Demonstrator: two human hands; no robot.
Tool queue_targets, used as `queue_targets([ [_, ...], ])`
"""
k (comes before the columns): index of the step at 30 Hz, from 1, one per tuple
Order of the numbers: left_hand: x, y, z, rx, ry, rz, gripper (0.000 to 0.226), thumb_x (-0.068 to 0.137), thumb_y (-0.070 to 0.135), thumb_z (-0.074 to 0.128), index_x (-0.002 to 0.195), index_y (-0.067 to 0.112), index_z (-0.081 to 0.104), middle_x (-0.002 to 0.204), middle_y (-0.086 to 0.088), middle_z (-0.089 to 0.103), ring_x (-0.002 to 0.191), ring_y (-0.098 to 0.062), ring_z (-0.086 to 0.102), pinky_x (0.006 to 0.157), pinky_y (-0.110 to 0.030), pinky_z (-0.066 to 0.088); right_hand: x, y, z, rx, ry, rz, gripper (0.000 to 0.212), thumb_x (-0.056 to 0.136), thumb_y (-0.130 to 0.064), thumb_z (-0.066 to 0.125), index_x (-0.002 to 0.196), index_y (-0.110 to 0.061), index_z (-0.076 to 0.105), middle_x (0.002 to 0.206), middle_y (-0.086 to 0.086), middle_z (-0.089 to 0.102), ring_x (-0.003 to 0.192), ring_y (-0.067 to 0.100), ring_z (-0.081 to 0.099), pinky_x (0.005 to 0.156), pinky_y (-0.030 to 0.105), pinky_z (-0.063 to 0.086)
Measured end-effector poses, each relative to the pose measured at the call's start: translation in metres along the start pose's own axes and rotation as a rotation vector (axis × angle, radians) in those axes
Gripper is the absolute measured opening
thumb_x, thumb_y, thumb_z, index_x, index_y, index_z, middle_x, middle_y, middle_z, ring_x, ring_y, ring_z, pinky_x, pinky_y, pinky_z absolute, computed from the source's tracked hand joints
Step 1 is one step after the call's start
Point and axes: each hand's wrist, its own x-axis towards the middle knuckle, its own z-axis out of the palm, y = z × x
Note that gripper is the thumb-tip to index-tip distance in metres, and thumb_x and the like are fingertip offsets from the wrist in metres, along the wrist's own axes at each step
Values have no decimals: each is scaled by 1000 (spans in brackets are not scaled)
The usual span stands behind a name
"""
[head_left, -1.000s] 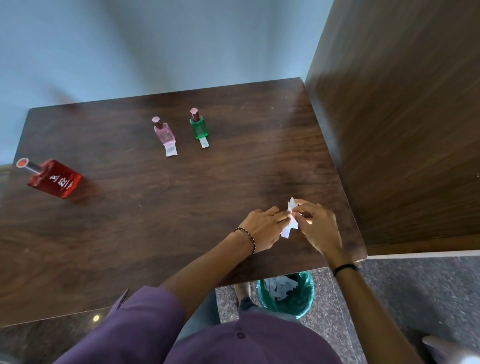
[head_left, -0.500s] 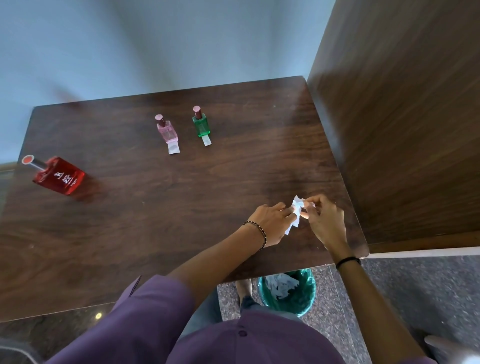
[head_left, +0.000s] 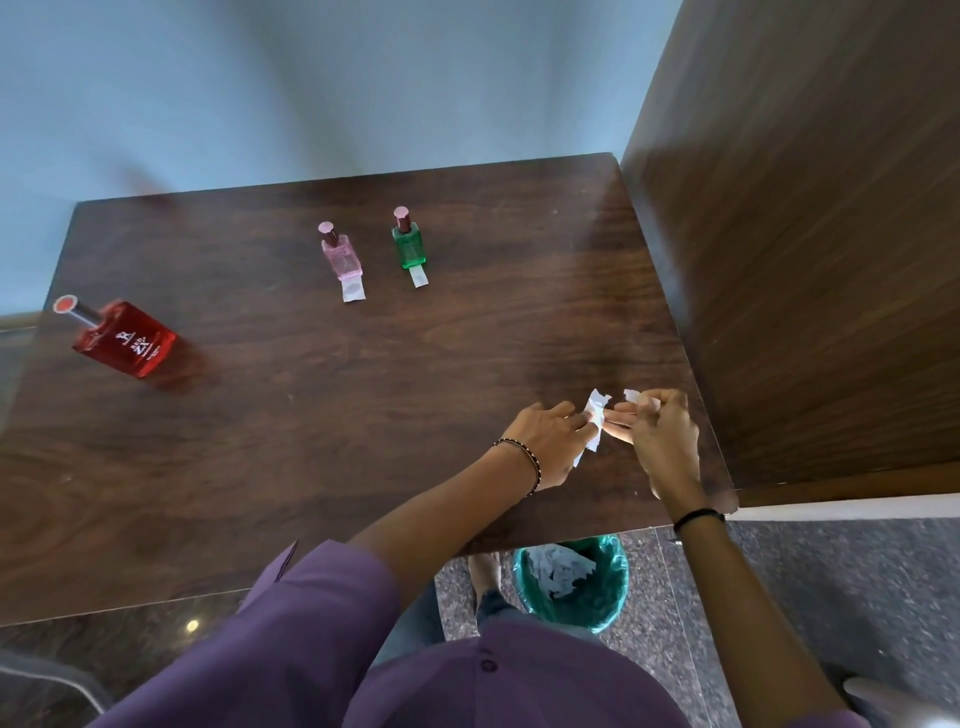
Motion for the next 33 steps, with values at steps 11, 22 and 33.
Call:
queue_targets([
  [11, -8, -17, 4, -563, 122, -269, 32, 99, 28, 48, 128, 25, 61, 131, 3, 65, 119, -20, 55, 86, -34, 48, -32, -18, 2, -221, -18, -229, 13, 99, -29, 67, 105, -19, 72, 102, -5, 76, 91, 11, 71, 71, 24, 59],
  [22, -65, -61, 0, -1912, 403, -1018, 13, 93, 22, 67, 84, 14, 72, 64, 6, 71, 61, -7, 69, 55, -22, 54, -50, -56, 87, -210, -351, -488, 7, 89, -16, 79, 95, -20, 79, 94, -10, 72, 86, -7, 65, 78, 7, 46],
  [33, -141, -137, 24, -1993, 716, -1253, 8, 92, 22, 68, 93, 16, 73, 78, 0, 73, 58, -4, 72, 54, -21, 54, -59, -111, 199, -235, -651, -575, 13, 85, -13, 80, 93, -22, 78, 92, -11, 77, 84, 0, 72, 78, 16, 56],
])
